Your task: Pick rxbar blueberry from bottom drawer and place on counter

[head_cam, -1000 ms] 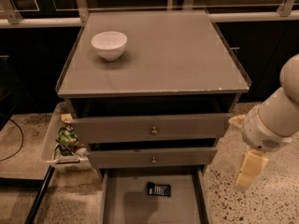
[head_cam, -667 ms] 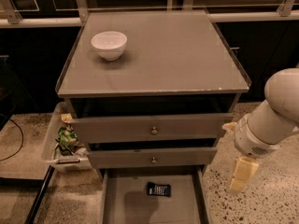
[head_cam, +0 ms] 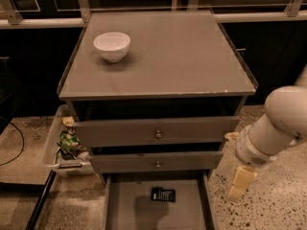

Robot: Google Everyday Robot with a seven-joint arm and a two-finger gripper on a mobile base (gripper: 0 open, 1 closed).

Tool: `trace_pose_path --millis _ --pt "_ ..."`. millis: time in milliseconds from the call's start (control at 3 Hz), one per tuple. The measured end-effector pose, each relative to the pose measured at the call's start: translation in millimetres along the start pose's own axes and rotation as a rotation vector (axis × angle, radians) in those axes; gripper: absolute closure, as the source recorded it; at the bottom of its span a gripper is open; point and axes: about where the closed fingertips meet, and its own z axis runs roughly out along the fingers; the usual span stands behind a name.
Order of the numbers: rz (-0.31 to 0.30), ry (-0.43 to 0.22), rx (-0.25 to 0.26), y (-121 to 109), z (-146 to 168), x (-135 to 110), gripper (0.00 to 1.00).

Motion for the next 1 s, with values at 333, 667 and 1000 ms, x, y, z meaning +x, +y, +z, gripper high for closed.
trace_pose_path --millis 333,667,1000 --pt "0.009 -0.030 0.022 -18.7 51.4 16.2 0.00" --pt "-0.029 -0.071 0.042 -33.1 93.1 23.1 0.00" --pt "-0.045 -0.125 0.026 -39.3 130.4 30.9 0.00"
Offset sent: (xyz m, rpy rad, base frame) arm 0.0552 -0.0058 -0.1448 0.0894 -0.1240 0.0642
